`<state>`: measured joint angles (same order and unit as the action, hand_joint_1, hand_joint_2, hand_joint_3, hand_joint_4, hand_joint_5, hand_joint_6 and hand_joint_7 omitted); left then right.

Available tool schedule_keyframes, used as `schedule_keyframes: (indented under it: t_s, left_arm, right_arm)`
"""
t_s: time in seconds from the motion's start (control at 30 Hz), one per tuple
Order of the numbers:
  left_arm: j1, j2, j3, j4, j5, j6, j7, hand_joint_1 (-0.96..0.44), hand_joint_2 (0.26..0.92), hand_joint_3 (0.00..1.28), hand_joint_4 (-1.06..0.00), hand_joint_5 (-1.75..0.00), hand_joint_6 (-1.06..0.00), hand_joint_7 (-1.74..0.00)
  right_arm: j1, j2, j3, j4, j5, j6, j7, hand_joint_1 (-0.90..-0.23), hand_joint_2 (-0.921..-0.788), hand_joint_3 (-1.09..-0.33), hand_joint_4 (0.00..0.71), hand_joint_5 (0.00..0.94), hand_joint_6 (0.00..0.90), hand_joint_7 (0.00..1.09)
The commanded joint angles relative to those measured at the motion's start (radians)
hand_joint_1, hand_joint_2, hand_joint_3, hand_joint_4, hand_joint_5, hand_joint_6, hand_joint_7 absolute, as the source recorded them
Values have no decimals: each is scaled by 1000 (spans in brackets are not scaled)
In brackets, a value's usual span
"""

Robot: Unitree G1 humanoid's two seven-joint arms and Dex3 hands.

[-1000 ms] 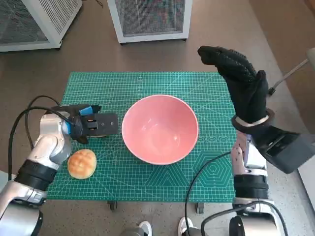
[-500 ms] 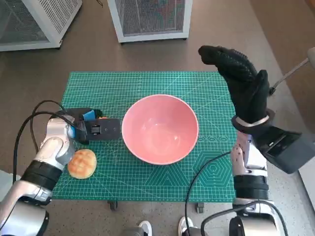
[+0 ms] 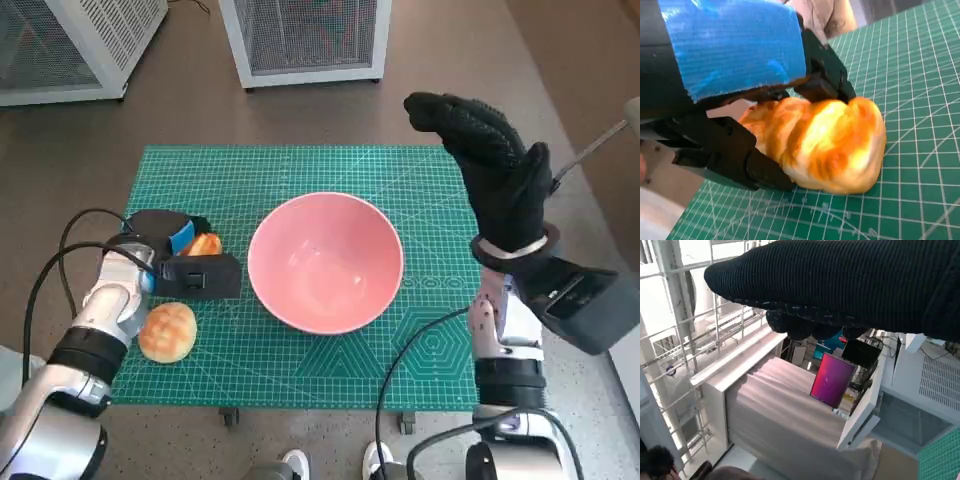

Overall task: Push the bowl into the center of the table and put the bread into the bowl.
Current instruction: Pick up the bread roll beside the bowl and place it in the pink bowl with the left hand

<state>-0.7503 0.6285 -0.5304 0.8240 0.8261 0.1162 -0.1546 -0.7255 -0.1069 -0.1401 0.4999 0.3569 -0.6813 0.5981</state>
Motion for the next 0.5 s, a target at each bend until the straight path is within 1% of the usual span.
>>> schedule_keyframes:
  t_s: [0.03,0.27,0.43,0.5]
  left_arm:
    - [-16,1,-7,38,11,-14,9,13,920,118,-639,-1322,-594,-1067]
    - [-23,10,0,39,4,-19,13,2,919,113,-638,-1282,-590,-1146]
    - [-21,24,21,15,-14,-30,6,1,920,111,-637,-1252,-586,-1184]
    - [-20,36,43,-14,-33,-38,-4,0,920,107,-641,-1248,-590,-1182]
  right_arm:
    - [26,4,2,-1,14,10,15,-726,-921,-819,205,1,59,475]
    - [24,5,-1,7,20,5,24,-721,-921,-813,206,1,60,473]
    - [25,6,-3,6,22,4,27,-722,-921,-805,207,2,63,469]
    - [26,6,-3,7,26,2,30,-722,-921,-804,207,2,64,468]
